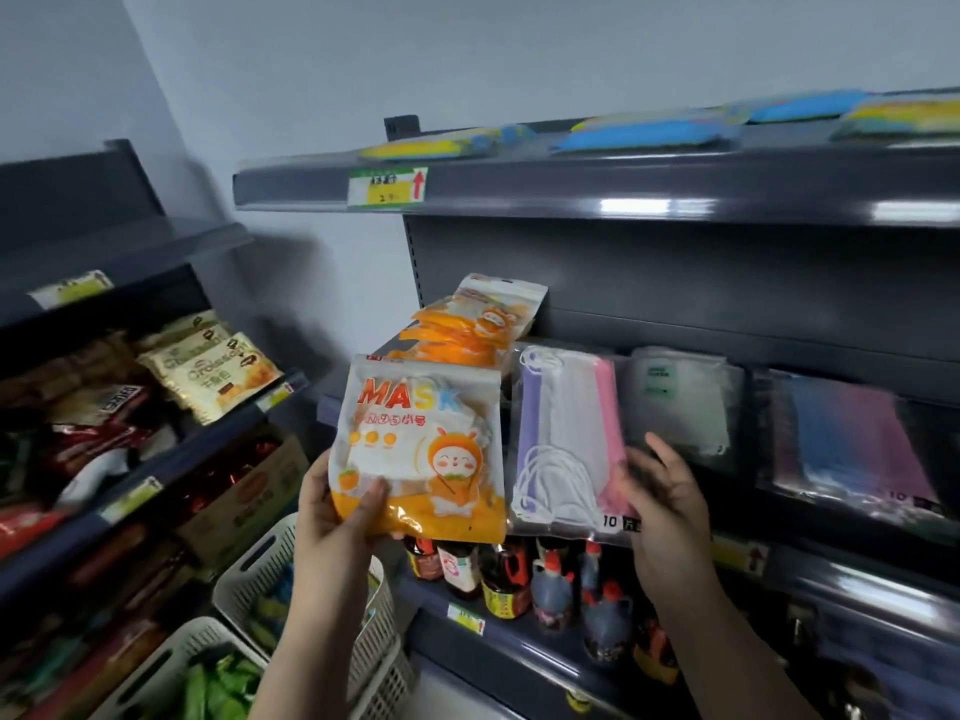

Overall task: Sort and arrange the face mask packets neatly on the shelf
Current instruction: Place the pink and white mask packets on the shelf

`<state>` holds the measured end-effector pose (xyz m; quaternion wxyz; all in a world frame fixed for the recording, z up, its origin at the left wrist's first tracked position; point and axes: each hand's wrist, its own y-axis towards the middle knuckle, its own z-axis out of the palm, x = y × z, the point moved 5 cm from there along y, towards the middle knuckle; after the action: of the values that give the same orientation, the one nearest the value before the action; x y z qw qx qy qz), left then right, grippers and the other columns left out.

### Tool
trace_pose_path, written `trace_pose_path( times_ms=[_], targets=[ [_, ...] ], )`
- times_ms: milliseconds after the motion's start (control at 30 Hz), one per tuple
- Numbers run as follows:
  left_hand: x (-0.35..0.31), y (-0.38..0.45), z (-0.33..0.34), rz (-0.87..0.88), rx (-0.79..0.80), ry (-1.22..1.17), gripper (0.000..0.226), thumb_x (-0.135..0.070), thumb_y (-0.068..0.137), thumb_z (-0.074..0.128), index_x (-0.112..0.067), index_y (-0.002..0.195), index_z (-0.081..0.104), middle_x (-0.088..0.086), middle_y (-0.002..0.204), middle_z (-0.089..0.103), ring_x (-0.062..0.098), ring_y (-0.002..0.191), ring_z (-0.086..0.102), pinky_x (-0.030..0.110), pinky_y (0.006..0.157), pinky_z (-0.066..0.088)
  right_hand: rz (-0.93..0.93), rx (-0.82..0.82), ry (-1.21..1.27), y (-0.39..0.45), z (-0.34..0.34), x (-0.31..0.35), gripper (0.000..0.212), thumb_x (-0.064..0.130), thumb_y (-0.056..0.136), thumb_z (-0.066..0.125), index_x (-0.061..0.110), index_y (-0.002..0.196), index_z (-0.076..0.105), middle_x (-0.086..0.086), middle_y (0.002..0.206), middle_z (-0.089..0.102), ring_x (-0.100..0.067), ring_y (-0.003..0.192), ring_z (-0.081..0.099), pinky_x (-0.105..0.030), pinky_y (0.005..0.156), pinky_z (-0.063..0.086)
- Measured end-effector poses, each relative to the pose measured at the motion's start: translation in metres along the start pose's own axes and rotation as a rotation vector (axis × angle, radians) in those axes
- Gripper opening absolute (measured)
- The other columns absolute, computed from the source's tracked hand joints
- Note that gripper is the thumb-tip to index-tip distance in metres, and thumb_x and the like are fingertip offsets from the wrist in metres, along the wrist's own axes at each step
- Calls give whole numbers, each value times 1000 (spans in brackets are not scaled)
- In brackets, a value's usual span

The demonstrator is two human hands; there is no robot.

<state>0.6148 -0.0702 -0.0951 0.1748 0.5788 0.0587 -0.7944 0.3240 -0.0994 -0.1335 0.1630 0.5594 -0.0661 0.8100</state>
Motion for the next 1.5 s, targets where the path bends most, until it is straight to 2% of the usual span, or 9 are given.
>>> trace_pose_path(
  times_ms=[200,367,567,700,867,1033,1100,1300,1500],
  targets=[
    [-2,32,-9,-13,22,8,51,-18,78,62,-19,127,49,5,112,64,21,93,63,25,57,56,-13,-18,6,21,32,-11,50,-2,86,58,11,132,44,11,93,68,3,64,66,-11,59,52],
    [8,71,-14,-34,3,-18,40,-6,89,56,-21,125,50,8,118,62,25,100,63,26,62,58,4,-27,27,50,54,-22,55,-6,87,54,7,138,39,9,91,68,4,60,64,-12,56,51],
    [8,124,8,-60,61,-106,36,1,90,51,-17,122,49,4,106,64,13,79,70,25,54,56,-43,-61,70,91,76,-25,96,51,40,88,19,122,51,10,90,73,1,78,67,-15,64,54],
    [10,167,23,-80,101,-93,39,-4,89,55,-19,125,49,5,112,66,24,97,67,29,66,59,-70,-84,165,118,83,-29,75,31,58,81,15,125,51,6,97,67,-4,80,64,-18,66,53],
    [13,222,46,-48,142,-128,40,0,91,51,-11,129,43,10,109,61,15,79,66,21,49,52,-102,-155,133,138,87,-28,113,58,21,88,20,120,50,15,85,73,4,77,67,-13,64,53],
    [18,276,71,-64,190,-142,27,-1,89,56,-21,107,52,5,101,63,22,84,64,24,50,55,-136,-202,119,148,90,-28,38,-7,79,62,16,109,55,16,70,71,4,62,62,-14,55,51],
    [24,299,83,-74,197,-61,25,-4,87,61,-21,103,53,6,100,64,23,82,64,26,50,56,-140,-233,111,151,91,-28,41,-15,83,52,22,100,55,15,63,67,4,60,59,-15,56,51],
    [46,348,104,-168,273,308,45,-12,75,77,-3,111,51,15,100,61,22,69,61,24,44,50,-192,-280,143,146,103,-29,75,24,41,92,18,105,54,3,78,63,-8,74,56,-20,67,52],
    [49,373,108,-50,313,584,41,-15,74,77,-9,106,52,16,97,64,39,93,64,48,81,54,-209,-391,162,134,118,-35,114,50,19,92,12,119,51,4,79,67,-4,74,61,-18,66,54]
  ],
)
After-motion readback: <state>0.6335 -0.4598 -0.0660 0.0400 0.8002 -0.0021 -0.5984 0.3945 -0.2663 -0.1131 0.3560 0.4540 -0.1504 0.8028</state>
